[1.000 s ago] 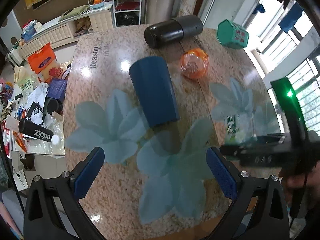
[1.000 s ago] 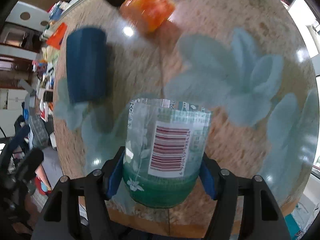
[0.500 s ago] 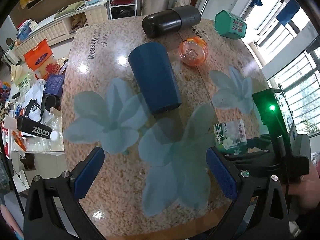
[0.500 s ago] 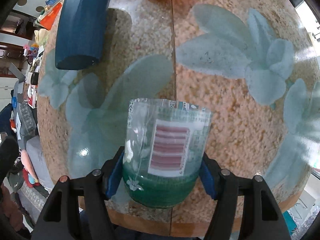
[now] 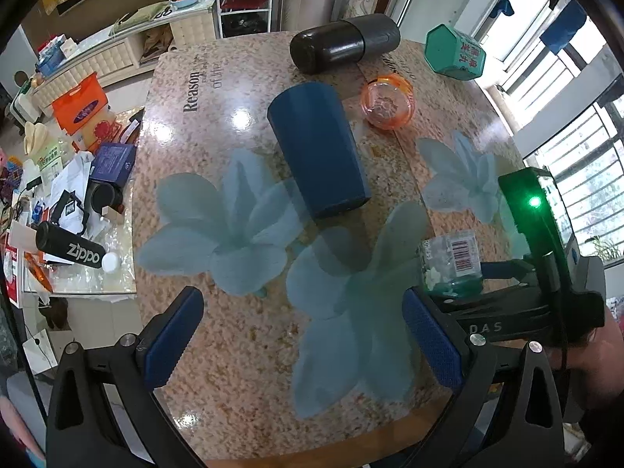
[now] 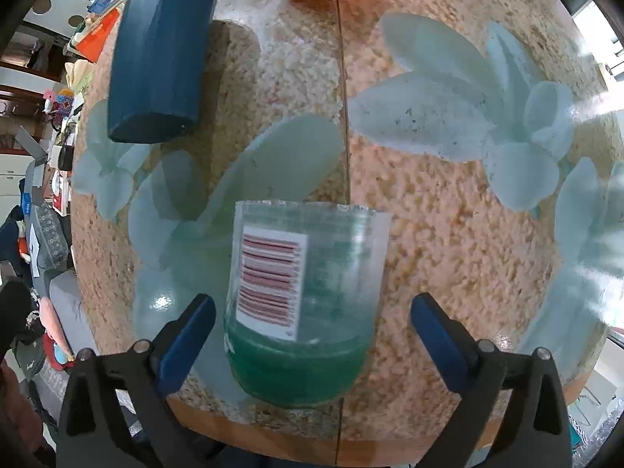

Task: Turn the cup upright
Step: 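Lift the bottle cup with the right gripper toward the left gripper, then close the left gripper on the bottle cup while the right gripper opens and releases it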

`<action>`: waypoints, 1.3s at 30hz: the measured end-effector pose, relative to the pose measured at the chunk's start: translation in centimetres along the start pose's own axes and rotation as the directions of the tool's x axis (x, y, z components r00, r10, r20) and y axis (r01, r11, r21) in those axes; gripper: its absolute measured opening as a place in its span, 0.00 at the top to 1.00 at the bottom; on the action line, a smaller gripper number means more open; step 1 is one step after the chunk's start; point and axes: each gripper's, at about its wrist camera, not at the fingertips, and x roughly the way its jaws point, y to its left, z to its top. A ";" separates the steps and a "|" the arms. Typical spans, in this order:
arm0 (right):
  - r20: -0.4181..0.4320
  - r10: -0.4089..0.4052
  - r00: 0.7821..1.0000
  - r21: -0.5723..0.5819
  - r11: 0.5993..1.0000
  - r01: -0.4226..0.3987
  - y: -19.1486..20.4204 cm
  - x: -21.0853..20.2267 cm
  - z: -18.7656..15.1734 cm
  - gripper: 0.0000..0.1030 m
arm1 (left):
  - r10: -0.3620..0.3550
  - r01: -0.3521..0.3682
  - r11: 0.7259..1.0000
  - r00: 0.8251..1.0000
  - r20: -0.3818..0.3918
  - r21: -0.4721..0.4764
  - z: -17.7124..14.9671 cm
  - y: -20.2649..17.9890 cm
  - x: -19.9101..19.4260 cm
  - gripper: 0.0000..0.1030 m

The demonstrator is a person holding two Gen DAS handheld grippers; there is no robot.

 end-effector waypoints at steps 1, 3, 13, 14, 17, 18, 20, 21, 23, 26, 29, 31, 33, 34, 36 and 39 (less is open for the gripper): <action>0.005 0.001 1.000 0.004 1.000 -0.001 -0.2 -0.5 0.0 0.02 | -0.004 0.004 1.000 1.000 0.000 0.001 0.0 0.0 -0.1 0.01; 0.026 0.008 1.000 0.015 1.000 -0.008 -0.3 -1.5 -0.2 0.02 | -0.024 0.024 1.000 1.000 -0.006 -0.004 0.0 0.1 -0.3 0.01; 0.190 0.044 0.981 0.088 0.994 -0.062 -4.2 -8.4 -1.6 0.01 | -0.127 0.130 0.990 0.990 -0.063 0.048 1.4 -3.3 -0.3 0.01; 0.209 0.043 0.977 0.103 0.993 -0.066 -5.2 -9.1 -1.8 0.01 | -0.132 0.136 0.989 0.988 -0.078 0.056 1.6 -4.0 0.1 0.01; 0.243 0.034 0.969 0.128 0.990 -0.066 -7.5 -10.3 -2.4 0.01 | -0.157 0.165 0.985 0.980 -0.126 0.053 2.1 -5.9 1.6 0.01; 0.249 0.035 0.968 0.130 0.989 -0.070 -8.1 -10.7 -2.6 0.01 | -0.162 0.169 0.985 0.976 -0.146 0.041 2.3 -6.7 2.3 0.01; 0.247 0.034 0.968 0.131 0.989 -0.068 -9.5 -10.6 -2.8 0.01 | -0.159 0.166 0.986 0.973 -0.169 0.023 2.6 -7.6 3.4 0.01; 0.239 0.032 0.970 0.134 0.989 -0.065 -9.8 -10.6 -2.9 0.01 | -0.153 0.159 0.987 0.971 -0.183 0.016 2.8 -8.2 4.1 0.01; 0.227 0.047 0.973 0.140 0.987 -0.080 -11.4 -10.4 -3.0 0.01 | -0.121 0.126 0.992 0.969 -0.217 0.012 3.1 -9.0 5.7 0.01; 0.214 0.056 0.975 0.139 0.986 -0.087 -13.2 -10.8 -3.2 0.01 | -0.069 0.070 0.998 0.964 -0.257 -0.005 3.1 -9.3 7.5 0.01; 0.201 0.070 0.977 0.114 0.989 -0.095 -14.6 -10.6 -2.8 0.01 | -0.077 0.065 0.997 0.952 -0.295 -0.052 3.1 -9.4 9.5 0.01; 0.191 0.077 0.979 0.105 0.990 -0.098 -15.1 -10.5 -2.8 0.01 | -0.070 0.049 0.996 0.946 -0.316 -0.074 3.2 -9.6 10.6 0.01; 0.182 0.088 0.979 0.093 0.990 -0.107 -15.5 -10.3 -2.4 0.01 | -0.073 0.048 0.995 0.941 -0.331 -0.085 3.2 -10.0 11.4 0.02; 0.179 0.094 0.979 0.086 0.990 -0.110 -15.7 -10.3 -2.3 0.01 | -0.075 0.048 0.995 0.940 -0.334 -0.088 3.2 -10.2 11.7 0.04; 0.176 0.102 0.979 0.071 0.991 -0.116 -16.0 -10.3 -1.9 0.01 | -0.076 0.043 0.993 0.938 -0.339 -0.106 3.1 -10.5 12.2 0.21; 0.169 0.114 0.979 0.047 0.991 -0.123 -16.5 -10.2 -1.6 0.01 | -0.066 0.023 0.993 0.926 -0.370 -0.119 2.7 -10.9 12.8 0.35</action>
